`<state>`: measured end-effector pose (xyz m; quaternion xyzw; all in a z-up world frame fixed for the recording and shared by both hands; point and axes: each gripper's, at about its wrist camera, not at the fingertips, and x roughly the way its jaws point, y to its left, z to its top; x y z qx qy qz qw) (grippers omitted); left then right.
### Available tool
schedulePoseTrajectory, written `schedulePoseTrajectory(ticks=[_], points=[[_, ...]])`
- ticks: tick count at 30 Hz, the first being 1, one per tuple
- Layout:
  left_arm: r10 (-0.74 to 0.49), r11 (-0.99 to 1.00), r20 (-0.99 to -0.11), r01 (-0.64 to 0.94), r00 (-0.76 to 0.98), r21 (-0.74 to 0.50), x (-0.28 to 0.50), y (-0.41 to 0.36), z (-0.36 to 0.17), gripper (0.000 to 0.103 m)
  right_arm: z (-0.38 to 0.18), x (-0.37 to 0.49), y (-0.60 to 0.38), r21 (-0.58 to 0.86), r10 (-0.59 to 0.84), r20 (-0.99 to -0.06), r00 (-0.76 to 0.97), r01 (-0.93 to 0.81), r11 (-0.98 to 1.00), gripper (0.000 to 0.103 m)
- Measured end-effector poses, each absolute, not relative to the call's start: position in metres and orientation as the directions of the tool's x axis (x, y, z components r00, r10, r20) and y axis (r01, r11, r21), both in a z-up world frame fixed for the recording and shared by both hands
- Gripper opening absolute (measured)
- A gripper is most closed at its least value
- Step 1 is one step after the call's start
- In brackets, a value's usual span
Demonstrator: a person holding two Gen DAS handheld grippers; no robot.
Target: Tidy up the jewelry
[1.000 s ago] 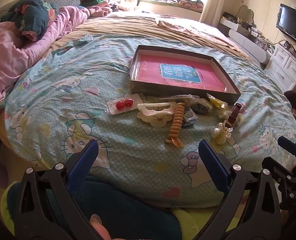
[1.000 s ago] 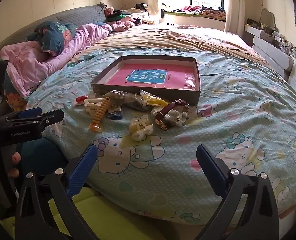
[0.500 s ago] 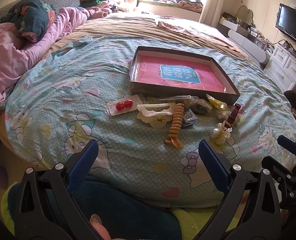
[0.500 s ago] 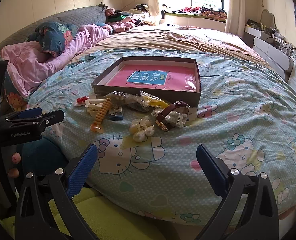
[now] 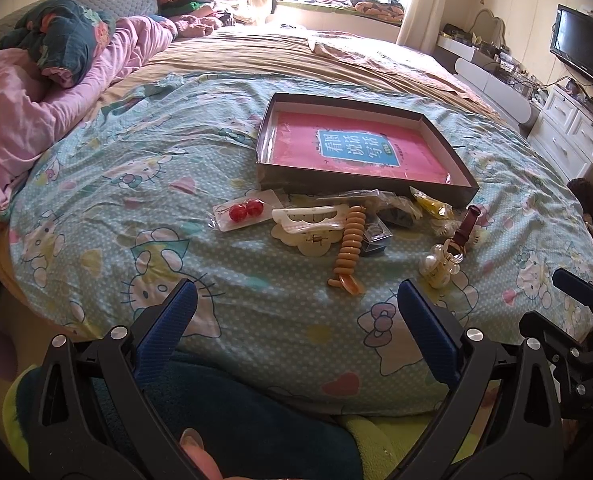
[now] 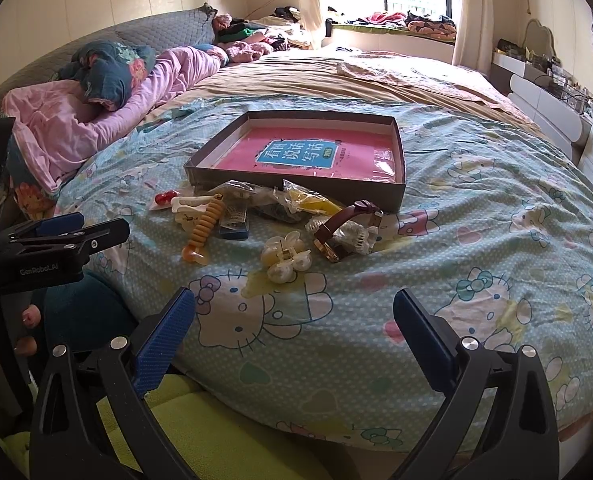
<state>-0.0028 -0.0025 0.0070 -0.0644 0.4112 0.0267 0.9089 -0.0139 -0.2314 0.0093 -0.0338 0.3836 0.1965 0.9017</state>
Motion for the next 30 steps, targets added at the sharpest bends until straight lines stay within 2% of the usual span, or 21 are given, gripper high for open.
schedulePoseTrajectory(ticks=[30], points=[[-0.010, 0.987, -0.753, -0.113, 0.658, -0.111, -0.0032, 0.0030, 0.0126, 0.094, 0.0097, -0.0087, -0.2255, 0.118, 0.345, -0.709, 0.615, -0.378, 0.918, 0.099]])
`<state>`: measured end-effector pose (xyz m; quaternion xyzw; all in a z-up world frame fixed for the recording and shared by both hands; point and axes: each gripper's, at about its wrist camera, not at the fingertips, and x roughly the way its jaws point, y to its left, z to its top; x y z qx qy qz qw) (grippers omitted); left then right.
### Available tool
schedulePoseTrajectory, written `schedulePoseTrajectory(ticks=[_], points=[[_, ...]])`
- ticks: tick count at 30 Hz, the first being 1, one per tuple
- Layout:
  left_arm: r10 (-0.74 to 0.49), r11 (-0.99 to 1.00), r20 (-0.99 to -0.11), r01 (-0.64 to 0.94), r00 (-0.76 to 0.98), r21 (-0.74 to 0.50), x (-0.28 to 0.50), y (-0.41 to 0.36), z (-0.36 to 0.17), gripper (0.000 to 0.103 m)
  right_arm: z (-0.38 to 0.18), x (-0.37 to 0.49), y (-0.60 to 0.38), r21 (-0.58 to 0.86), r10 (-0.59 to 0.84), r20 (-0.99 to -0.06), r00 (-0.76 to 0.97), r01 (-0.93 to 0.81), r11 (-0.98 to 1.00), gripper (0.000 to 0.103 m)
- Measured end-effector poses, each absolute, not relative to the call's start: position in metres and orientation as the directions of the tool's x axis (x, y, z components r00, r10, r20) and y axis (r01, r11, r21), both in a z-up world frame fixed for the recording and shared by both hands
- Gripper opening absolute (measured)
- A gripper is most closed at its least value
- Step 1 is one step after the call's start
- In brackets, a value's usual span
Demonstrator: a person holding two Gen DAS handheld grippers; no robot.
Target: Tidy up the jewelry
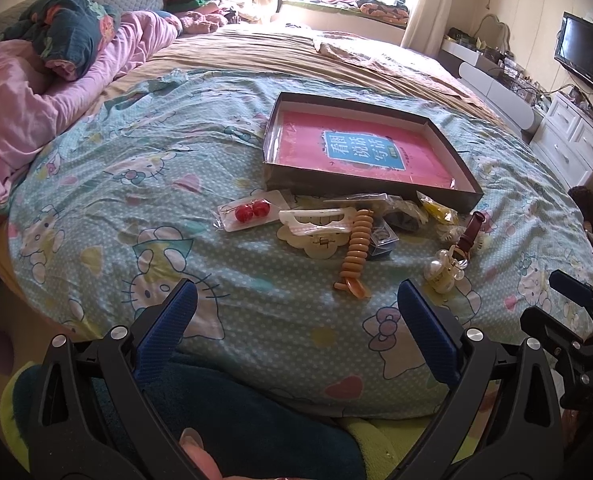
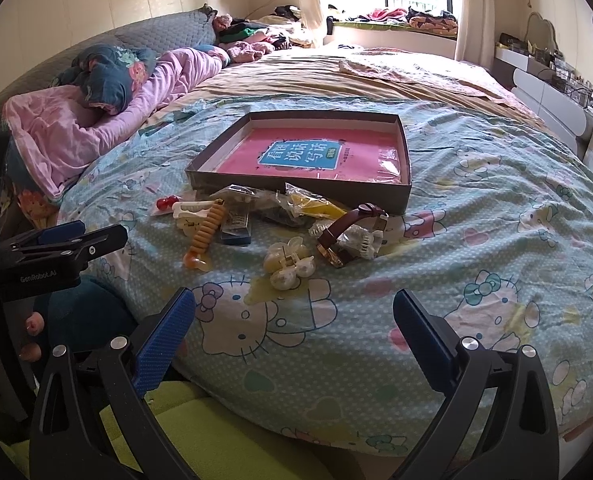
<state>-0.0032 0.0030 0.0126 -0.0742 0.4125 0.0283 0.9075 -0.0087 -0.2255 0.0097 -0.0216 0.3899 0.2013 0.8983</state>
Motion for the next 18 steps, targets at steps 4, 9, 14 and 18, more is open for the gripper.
schedulePoseTrajectory(ticks=[4, 9, 14, 18], points=[[0.002, 0.984, -0.752, -0.135, 0.659, -0.115, -0.001, 0.013, 0.009, 0.094, 0.009, 0.002, -0.225, 0.136, 0.358, -0.716, 0.599, -0.384, 0.913, 0.099], [0.014, 0.977, -0.760, -0.170, 0.650, -0.127, 0.003, 0.027, 0.005, 0.094, 0.007, 0.014, -0.222, 0.154, 0.372, -0.723, 0.582, -0.389, 0.908, 0.099], [0.034, 0.969, -0.766, -0.208, 0.642, -0.131, 0.008, 0.040, 0.002, 0.094, 0.009, 0.025, -0.222, 0.167, 0.385, -0.713, 0.586, -0.392, 0.905, 0.099], [0.064, 0.964, -0.769, -0.239, 0.636, -0.117, 0.012, 0.051, -0.001, 0.094, 0.011, 0.038, -0.224, 0.168, 0.382, -0.704, 0.599, -0.382, 0.909, 0.099]])
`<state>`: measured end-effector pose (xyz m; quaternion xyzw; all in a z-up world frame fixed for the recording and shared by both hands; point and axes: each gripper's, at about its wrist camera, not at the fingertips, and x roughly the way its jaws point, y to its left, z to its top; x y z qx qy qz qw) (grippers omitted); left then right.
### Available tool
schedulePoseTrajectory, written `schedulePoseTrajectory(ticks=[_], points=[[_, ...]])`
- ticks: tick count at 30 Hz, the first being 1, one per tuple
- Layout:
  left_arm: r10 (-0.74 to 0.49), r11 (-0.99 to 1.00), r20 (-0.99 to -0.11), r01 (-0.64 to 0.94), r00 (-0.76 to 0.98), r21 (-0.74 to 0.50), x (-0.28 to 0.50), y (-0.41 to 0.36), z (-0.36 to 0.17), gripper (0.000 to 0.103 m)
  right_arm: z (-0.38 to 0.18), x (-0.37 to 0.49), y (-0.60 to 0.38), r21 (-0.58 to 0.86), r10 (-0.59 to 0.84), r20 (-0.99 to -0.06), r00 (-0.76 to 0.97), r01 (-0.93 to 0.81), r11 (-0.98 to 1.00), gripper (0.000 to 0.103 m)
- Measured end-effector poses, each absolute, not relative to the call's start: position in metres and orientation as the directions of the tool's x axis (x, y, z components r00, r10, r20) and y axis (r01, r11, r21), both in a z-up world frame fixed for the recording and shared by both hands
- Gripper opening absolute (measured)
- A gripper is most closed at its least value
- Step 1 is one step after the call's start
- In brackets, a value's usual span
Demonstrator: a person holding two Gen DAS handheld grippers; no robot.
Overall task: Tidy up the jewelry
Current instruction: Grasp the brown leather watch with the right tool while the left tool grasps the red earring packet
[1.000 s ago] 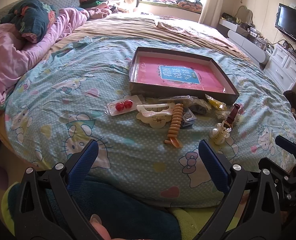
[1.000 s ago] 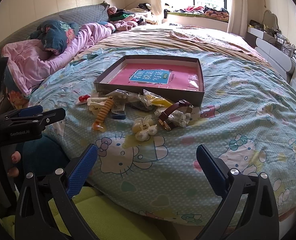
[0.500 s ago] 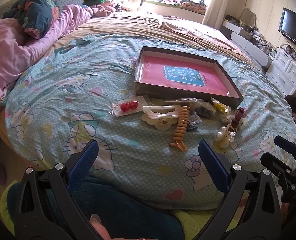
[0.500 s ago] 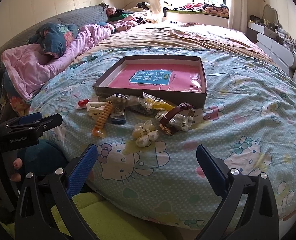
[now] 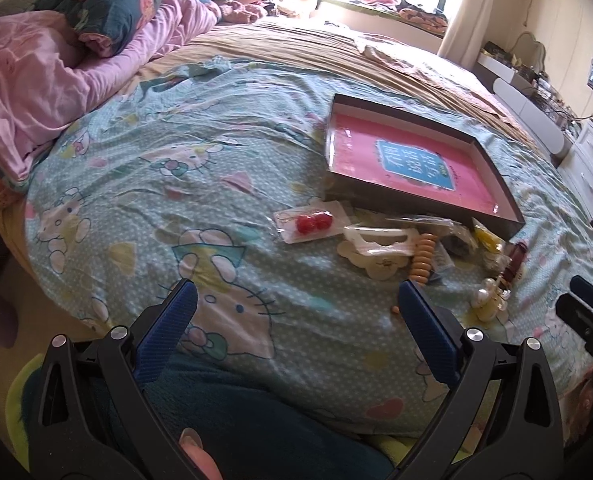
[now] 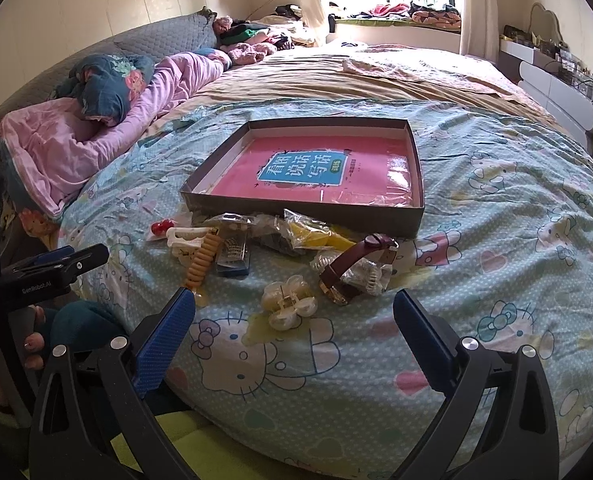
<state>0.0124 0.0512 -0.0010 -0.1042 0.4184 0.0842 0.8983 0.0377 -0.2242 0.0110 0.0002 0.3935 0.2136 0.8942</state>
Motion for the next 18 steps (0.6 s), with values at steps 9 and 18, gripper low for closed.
schedulePoseTrajectory(ticks=[9, 18], points=[[0.058, 0.955, -0.808, -0.267, 0.587, -0.126, 0.034, 0.073, -0.015, 0.094, 0.015, 0.066, -0.243, 0.161, 0.349, -0.683, 0.641, -0.334, 0.929, 0.099], [0.026, 0.972, -0.828, -0.206, 0.560, -0.109, 0.068, 0.086, -0.037, 0.094, 0.011, 0.083, -0.262, 0.164, 0.320, -0.686, 0.653, -0.290, 0.943, 0.099]])
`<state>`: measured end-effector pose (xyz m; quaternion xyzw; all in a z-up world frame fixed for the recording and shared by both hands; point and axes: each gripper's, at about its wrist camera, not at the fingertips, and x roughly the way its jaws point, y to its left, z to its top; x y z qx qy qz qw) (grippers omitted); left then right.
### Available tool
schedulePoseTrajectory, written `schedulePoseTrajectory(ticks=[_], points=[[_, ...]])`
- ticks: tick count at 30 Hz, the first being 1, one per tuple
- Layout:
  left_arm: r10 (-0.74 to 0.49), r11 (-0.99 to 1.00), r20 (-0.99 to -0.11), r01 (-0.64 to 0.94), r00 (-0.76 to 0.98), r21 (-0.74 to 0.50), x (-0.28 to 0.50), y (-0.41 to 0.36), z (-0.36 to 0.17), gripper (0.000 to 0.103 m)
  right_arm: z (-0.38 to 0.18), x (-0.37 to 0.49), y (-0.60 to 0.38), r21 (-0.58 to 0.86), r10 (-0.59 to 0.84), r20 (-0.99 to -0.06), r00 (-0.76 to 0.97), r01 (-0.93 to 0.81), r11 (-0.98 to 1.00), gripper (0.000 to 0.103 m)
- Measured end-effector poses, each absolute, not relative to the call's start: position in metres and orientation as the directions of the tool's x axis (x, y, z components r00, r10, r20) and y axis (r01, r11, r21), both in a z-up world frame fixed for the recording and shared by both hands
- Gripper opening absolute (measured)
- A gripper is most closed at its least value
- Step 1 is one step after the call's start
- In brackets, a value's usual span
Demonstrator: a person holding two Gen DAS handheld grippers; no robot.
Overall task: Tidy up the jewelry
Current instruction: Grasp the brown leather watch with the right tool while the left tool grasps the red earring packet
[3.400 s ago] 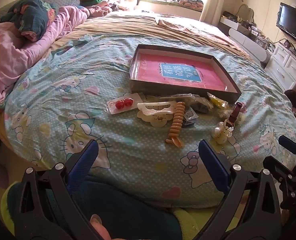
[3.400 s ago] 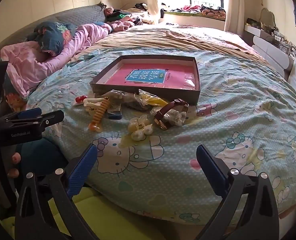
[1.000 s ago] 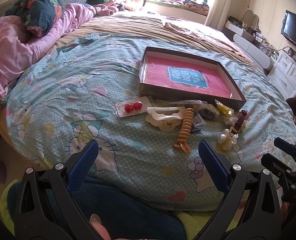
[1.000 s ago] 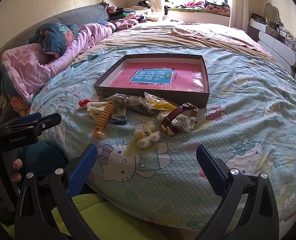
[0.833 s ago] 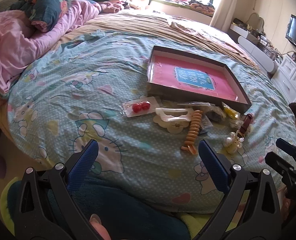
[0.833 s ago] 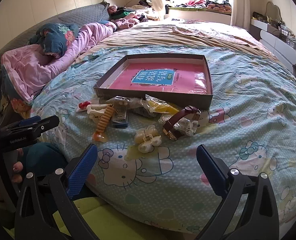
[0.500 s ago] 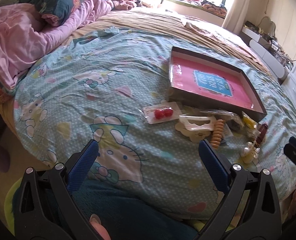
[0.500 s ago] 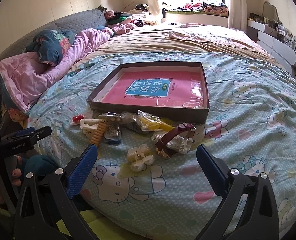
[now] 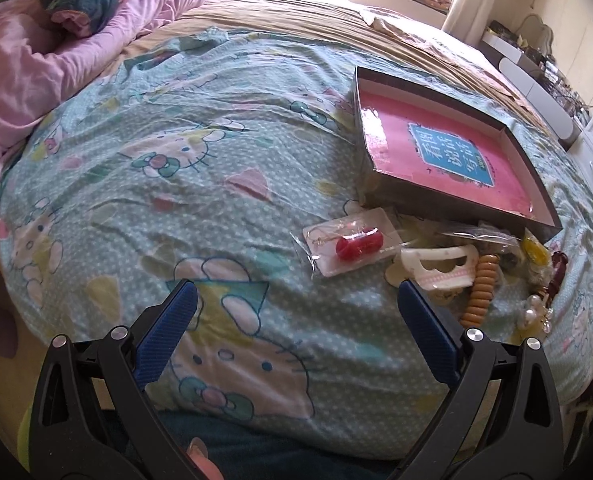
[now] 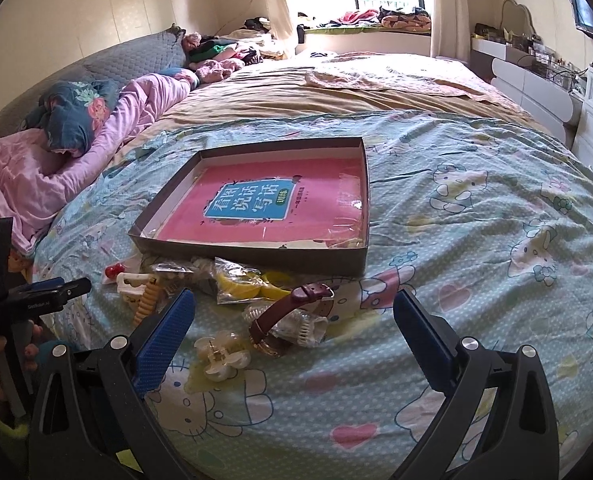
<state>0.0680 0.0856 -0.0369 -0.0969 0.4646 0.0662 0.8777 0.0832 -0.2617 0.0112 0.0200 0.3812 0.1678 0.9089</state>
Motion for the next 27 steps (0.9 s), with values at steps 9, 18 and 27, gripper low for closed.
schedulePoseTrajectory(ticks=[9, 18, 27], points=[[-0.029, 0.991, -0.867, -0.099, 0.497, -0.089, 0.106, 0.081, -0.058, 0.083, -0.002, 0.096, -0.275, 0.175, 0.308, -0.715, 0.628, -0.266, 0.948, 0.099], [-0.106, 0.993, -0.859, 0.010, 0.501, -0.117, 0.128, 0.072, -0.059, 0.080, -0.027, 0.120, -0.281, 0.256, 0.381, -0.741, 0.553, -0.291, 0.922, 0.099], [-0.206, 0.979, -0.835, 0.099, 0.511, -0.180, 0.139, 0.063, -0.063, 0.067, -0.052, 0.146, -0.272, 0.391, 0.536, -0.726, 0.431, -0.382, 0.837, 0.099]])
